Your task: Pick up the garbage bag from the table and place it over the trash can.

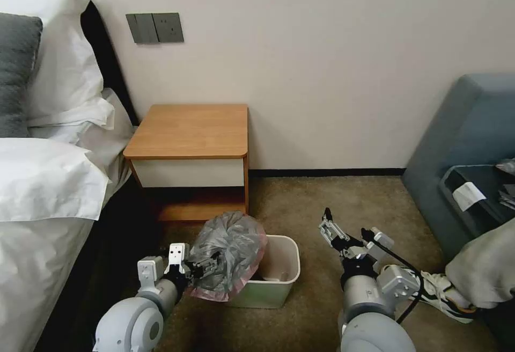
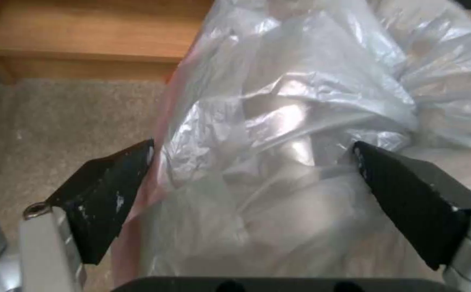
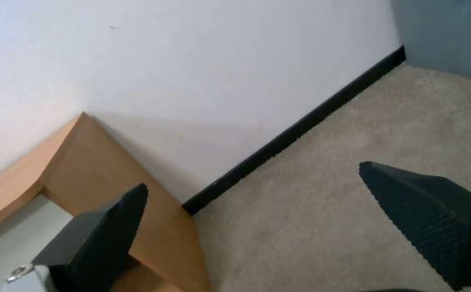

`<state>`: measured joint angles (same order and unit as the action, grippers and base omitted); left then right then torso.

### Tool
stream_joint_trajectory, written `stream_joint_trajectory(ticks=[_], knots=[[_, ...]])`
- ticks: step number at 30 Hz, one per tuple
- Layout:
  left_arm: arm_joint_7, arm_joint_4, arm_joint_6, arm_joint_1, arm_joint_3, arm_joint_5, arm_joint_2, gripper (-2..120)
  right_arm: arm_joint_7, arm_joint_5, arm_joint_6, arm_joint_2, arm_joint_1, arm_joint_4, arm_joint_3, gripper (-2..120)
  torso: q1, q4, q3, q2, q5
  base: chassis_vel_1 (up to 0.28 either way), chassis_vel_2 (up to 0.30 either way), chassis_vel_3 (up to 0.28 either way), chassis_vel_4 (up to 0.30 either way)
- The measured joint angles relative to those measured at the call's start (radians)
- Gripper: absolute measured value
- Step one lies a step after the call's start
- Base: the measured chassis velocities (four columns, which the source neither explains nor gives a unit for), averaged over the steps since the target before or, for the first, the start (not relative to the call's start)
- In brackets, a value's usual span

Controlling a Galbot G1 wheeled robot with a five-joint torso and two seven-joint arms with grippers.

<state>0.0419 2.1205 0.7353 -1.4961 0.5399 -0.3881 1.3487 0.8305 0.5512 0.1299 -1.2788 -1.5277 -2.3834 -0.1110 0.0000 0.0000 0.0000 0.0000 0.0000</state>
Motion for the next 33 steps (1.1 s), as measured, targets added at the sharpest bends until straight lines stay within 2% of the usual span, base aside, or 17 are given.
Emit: stream_joint_trajectory(ticks=[2,6,7,10,11,13,14,16,17,19,20,23,27,33], knots=[[0.01,-0.012,0.0,0.005,-0.003,0.003,-0.001,93,-0.001,-0.006,-0.001,-0.002,-0.003,0.0,0.003,100,0.0,0.0,0.0,0.0,0.0,0.0,0.0,0.0,0.0],[0.04,-0.056,0.0,0.016,-0.025,0.006,0.002,75,-0.005,-0.023,-0.007,-0.004,-0.02,-0.008,0.007,100,0.0,0.0,0.0,0.0,0.0,0.0,0.0,0.0,0.0],[0.04,-0.056,0.0,0.016,-0.025,0.006,0.002,75,-0.005,-0.023,-0.007,-0.004,-0.02,-0.008,0.007,100,0.0,0.0,0.0,0.0,0.0,0.0,0.0,0.0,0.0],[0.041,-0.071,0.0,0.023,-0.038,0.011,0.014,60,-0.008,-0.035,-0.015,-0.005,-0.037,-0.013,0.007,100,0.0,-0.0001,0.0,0.0,-0.0001,0.0,0.0,0.0,0.0],[0.041,-0.071,0.0,0.023,-0.038,0.011,0.014,60,-0.008,-0.035,-0.015,-0.005,-0.037,-0.013,0.007,100,0.0,-0.0001,0.0,0.0,-0.0001,0.0,0.0,0.0,0.0],[0.026,-0.07,0.0,0.022,-0.044,0.013,0.02,50,-0.008,-0.042,-0.021,-0.007,-0.045,-0.015,0.008,100,0.0,-0.0001,0.0,0.0,-0.0001,0.0,0.0,0.0,0.0],[0.026,-0.07,0.0,0.022,-0.044,0.013,0.02,50,-0.008,-0.042,-0.021,-0.007,-0.045,-0.015,0.008,100,0.0,-0.0001,0.0,0.0,-0.0001,0.0,0.0,0.0,0.0],[0.008,-0.061,0.0,0.018,-0.045,0.013,0.022,38,-0.008,-0.045,-0.022,-0.007,-0.046,-0.017,0.011,100,0.0,0.0,0.0,0.0,-0.0001,0.0,0.0,0.0,0.0],[0.008,-0.061,0.0,0.018,-0.045,0.013,0.022,38,-0.008,-0.045,-0.022,-0.007,-0.046,-0.017,0.011,100,0.0,0.0,0.0,0.0,-0.0001,0.0,0.0,0.0,0.0],[-0.012,-0.051,0.0,0.013,-0.043,0.013,0.023,28,-0.009,-0.045,-0.022,-0.005,-0.04,-0.018,0.013,100,0.0,0.0,0.0,0.0,-0.0001,0.0,0.0,0.0,0.0],[-0.012,-0.051,0.0,0.013,-0.043,0.013,0.023,28,-0.009,-0.045,-0.022,-0.005,-0.04,-0.018,0.013,100,0.0,0.0,0.0,0.0,-0.0001,0.0,0.0,0.0,0.0],[-0.042,-0.036,0.0,0.003,-0.041,0.013,0.027,13,-0.011,-0.045,-0.022,-0.003,-0.032,-0.021,0.015,100,0.0,0.0,0.0,0.0,-0.0001,0.0,0.0,0.0,0.0],[-0.069,-0.015,0.0,-0.008,-0.042,0.01,0.037,5,-0.013,-0.044,-0.021,0.0,-0.028,-0.023,0.019,100,0.0,0.0001,0.0,0.0,-0.0001,0.0,0.0,0.0,0.0],[-0.087,-0.001,0.0,-0.016,-0.045,0.002,0.042,5,-0.019,-0.045,-0.02,0.0,-0.023,-0.023,0.029,100,0.0,0.0001,0.0,0.0,0.0,0.0,0.0,0.0,0.0]])
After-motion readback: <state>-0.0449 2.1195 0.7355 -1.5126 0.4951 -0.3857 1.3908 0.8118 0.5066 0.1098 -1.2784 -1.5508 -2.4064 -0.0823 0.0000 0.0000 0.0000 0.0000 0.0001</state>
